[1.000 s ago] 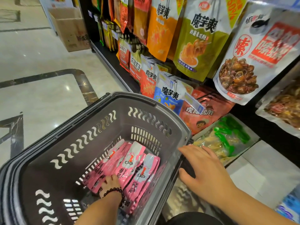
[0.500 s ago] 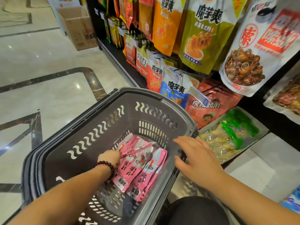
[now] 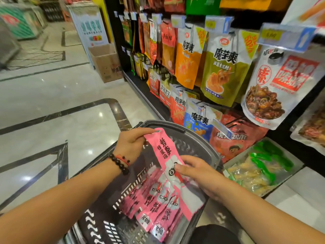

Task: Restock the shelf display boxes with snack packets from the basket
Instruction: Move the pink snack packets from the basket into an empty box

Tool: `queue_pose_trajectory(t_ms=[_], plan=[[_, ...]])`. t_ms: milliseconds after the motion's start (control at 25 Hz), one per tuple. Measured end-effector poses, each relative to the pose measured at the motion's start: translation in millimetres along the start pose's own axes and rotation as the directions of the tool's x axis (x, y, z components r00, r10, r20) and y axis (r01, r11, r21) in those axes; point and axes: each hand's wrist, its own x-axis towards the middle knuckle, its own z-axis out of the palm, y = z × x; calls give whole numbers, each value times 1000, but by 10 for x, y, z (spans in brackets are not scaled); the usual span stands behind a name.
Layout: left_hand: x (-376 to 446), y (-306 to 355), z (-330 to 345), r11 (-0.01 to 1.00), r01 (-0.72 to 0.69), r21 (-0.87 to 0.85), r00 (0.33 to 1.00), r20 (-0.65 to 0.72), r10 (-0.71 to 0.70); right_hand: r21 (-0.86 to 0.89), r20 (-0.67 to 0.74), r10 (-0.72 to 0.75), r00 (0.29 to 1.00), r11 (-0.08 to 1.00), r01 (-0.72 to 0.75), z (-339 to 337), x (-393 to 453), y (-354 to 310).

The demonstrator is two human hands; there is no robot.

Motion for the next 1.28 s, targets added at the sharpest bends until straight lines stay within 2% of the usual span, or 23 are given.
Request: queue_pose_trajectory(t_ms=[80, 120, 200, 280, 320, 400, 480, 600, 680, 800, 880, 1000, 1120, 1200, 1280], plan=[[21, 61, 182, 988, 78, -132, 997, -13, -81, 144, -18, 24, 1000, 989, -21, -51, -65, 2], [34, 52, 267, 987, 97, -126, 995, -18, -100, 163, -59, 34, 998, 986, -24, -105, -83, 15], [35, -106, 432, 987, 160, 4, 987, -12, -159, 140, -158, 47, 986, 990, -25, -216, -131, 68], [-69, -417, 618, 942, 297, 155, 951, 44, -307, 141, -269, 42, 962, 990, -4, -311, -179, 142], [-171, -600, 722, 892, 378, 249, 905, 102, -412, 146, -320, 41, 946, 989, 6, -355, -201, 186], [-497, -1038, 962, 744, 494, 450, 729, 252, -637, 168, -388, 59, 920, 986, 7, -439, -251, 256], [-869, -1518, 1151, 617, 477, 626, 563, 321, -761, 175, -403, 84, 911, 985, -14, -518, -311, 298], [-1274, -2085, 1280, 459, 383, 802, 429, 285, -857, 159, -394, 105, 913, 986, -45, -609, -448, 351], [-1470, -2373, 1357, 400, 302, 866, 425, 253, -869, 152, -394, 110, 913, 987, -53, -665, -507, 399], [-1662, -2564, 1448, 346, 246, 905, 492, 191, -850, 150, -415, 119, 902, 987, -61, -706, -504, 496], [-1733, -2597, 1534, 348, 200, 916, 524, 201, -828, 165, -414, 117, 903, 985, -52, -697, -497, 548], [-1689, -2525, 1555, 339, 197, 920, 439, 227, -869, 180, -404, 134, 905, 982, -65, -667, -493, 570], [-1674, -2503, 1505, 367, 148, 918, 440, 271, -856, 178, -407, 133, 903, 982, -65, -719, -477, 551], [-1471, -2376, 1423, 435, 274, 858, 446, 287, -848, 198, -412, 130, 902, 979, -51, -759, -464, 550], [-1226, -2060, 1297, 542, 520, 659, 507, 272, -818, 214, -409, 121, 905, 976, -34, -798, -471, 551]])
